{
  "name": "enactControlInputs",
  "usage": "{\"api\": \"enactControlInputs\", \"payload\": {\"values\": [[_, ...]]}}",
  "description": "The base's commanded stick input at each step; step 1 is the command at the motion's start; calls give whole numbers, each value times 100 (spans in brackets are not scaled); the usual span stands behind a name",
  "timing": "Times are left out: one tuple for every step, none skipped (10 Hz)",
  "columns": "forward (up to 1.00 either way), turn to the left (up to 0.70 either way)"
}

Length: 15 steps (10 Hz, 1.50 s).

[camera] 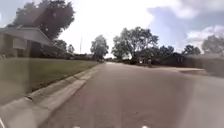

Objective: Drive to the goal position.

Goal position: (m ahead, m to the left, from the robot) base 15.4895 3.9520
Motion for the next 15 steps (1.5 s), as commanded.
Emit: {"api": "enactControlInputs", "payload": {"values": [[100,0],[100,0],[100,0],[100,0],[100,0],[100,0],[100,0],[100,0],[100,0],[100,0],[100,0],[100,0],[100,0],[100,0],[100,0]]}}
